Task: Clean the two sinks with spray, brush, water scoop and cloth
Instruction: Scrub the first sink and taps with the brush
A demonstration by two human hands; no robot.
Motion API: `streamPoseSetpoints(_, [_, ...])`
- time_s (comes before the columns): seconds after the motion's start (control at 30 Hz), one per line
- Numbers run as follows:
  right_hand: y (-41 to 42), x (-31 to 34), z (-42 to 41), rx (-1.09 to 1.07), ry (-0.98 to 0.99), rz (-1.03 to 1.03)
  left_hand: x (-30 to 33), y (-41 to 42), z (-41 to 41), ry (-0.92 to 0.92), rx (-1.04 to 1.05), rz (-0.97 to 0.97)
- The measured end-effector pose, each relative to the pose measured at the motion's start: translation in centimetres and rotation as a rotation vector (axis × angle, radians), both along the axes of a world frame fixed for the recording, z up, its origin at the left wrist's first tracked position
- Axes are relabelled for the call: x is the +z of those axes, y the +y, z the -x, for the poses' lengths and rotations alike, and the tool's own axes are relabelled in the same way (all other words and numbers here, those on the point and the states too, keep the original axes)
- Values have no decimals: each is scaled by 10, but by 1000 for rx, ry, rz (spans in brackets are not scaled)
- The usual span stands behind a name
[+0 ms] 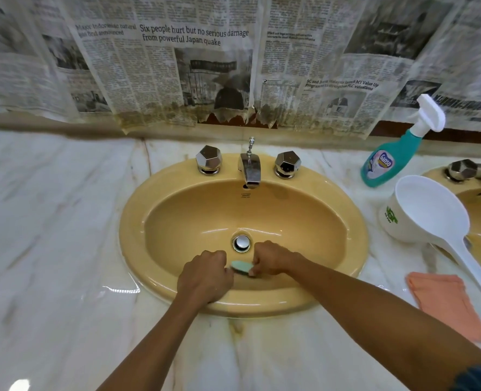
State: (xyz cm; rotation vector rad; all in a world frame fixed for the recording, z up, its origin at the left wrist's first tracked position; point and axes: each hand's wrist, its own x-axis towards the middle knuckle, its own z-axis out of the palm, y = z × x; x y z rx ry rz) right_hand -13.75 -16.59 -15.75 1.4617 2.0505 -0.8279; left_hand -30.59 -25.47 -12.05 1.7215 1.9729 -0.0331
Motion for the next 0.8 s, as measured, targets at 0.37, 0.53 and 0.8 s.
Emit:
streamPoseSetpoints(0.37, [-13, 44, 3, 270, -109, 196, -1, 1, 0, -5, 0, -1])
streamPoseSetpoints(0.53, [1, 60, -1, 232, -248, 286, -1, 0, 1, -11, -3, -25])
streamPoseSetpoints(0.8, [-12, 38, 9, 379, -281, 35, -2, -3, 1, -23, -10, -72])
